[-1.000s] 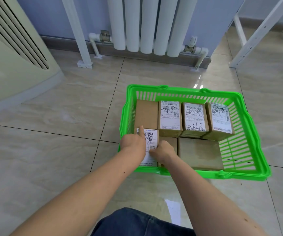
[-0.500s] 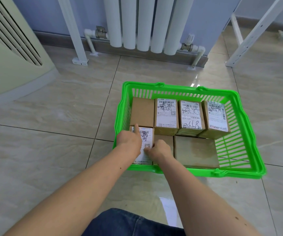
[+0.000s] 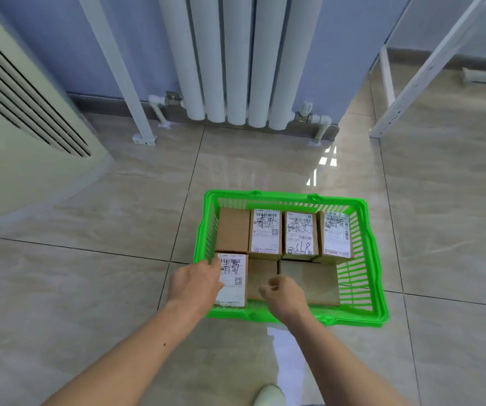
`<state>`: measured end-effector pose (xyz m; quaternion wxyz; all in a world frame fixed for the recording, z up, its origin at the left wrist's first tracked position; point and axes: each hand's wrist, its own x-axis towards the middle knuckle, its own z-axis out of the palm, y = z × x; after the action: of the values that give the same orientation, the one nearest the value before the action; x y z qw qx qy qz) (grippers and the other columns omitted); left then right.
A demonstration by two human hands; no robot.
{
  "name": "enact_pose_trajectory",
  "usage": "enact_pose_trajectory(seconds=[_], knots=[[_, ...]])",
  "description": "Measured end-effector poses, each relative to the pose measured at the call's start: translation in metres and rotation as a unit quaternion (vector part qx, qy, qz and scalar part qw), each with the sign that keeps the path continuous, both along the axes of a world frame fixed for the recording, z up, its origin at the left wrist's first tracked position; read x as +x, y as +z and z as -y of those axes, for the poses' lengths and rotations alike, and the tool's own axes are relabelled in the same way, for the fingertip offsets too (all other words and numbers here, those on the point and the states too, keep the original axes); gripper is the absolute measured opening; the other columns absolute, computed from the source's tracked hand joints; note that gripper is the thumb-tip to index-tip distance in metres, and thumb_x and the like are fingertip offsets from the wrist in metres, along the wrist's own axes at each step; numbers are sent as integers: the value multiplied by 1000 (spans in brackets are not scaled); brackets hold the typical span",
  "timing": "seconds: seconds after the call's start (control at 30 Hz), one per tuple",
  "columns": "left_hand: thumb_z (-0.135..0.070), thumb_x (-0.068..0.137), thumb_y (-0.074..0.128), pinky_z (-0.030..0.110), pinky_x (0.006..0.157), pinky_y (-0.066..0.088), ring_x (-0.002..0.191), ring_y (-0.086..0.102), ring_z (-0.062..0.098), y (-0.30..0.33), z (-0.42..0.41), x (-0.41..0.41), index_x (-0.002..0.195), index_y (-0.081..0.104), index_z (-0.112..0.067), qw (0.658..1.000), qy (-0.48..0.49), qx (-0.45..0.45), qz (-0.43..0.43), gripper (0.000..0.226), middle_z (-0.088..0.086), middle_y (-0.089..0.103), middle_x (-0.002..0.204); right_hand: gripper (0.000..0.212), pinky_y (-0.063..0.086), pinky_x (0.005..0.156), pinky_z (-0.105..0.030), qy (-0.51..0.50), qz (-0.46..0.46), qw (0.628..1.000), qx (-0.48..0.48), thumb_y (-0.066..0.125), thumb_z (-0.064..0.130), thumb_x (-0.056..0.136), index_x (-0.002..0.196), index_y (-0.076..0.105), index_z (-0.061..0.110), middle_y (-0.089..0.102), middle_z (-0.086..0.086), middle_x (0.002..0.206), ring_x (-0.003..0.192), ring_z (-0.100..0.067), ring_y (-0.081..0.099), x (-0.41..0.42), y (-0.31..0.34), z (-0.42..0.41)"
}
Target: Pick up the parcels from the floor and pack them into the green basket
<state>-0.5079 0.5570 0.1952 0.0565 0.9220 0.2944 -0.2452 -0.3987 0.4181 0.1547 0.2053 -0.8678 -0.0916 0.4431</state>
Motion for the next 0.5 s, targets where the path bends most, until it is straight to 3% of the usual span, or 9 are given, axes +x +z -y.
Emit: enact_pose_trajectory(seconds=[0.1,0.17,0.2,0.33,0.5], knots=[[-38,98,43,32,78,48,109,63,26,64,5,6,115,51,-22,999,14,-5,28,25,1,64,117,40,50,82,-37,-27,-8,1000,0,61,30,89,106,66,-5,70,-16,95,98,-36,65,1,51,25],[-35,98,42,32,77,48,107,64,27,107,10,14,109,55,-20,998,22,-5,57,23,1,66,114,40,52,74,-45,-57,-10,998,6,62,25,85,102,65,-11,60,-13,74,70,-29,56,5,88,39],[-35,98,42,32,76,48,106,65,27,128,13,18,108,56,-19,997,23,-5,70,24,0,67,112,38,53,72,-46,-68,-12,998,11,62,24,84,99,66,-11,55,-8,71,68,-24,50,8,106,45],[-37,98,41,33,73,47,103,64,28,209,27,33,109,57,-21,994,11,-11,104,24,-1,66,111,25,56,83,-44,-131,-9,990,46,63,24,85,100,72,7,70,-4,86,87,-25,68,25,187,64],[-35,99,41,31,74,46,105,64,27,299,51,44,111,56,-21,992,-31,-8,126,24,-2,66,112,22,57,88,-47,-181,15,980,79,64,28,82,99,70,14,73,-4,96,95,-27,70,32,278,93]])
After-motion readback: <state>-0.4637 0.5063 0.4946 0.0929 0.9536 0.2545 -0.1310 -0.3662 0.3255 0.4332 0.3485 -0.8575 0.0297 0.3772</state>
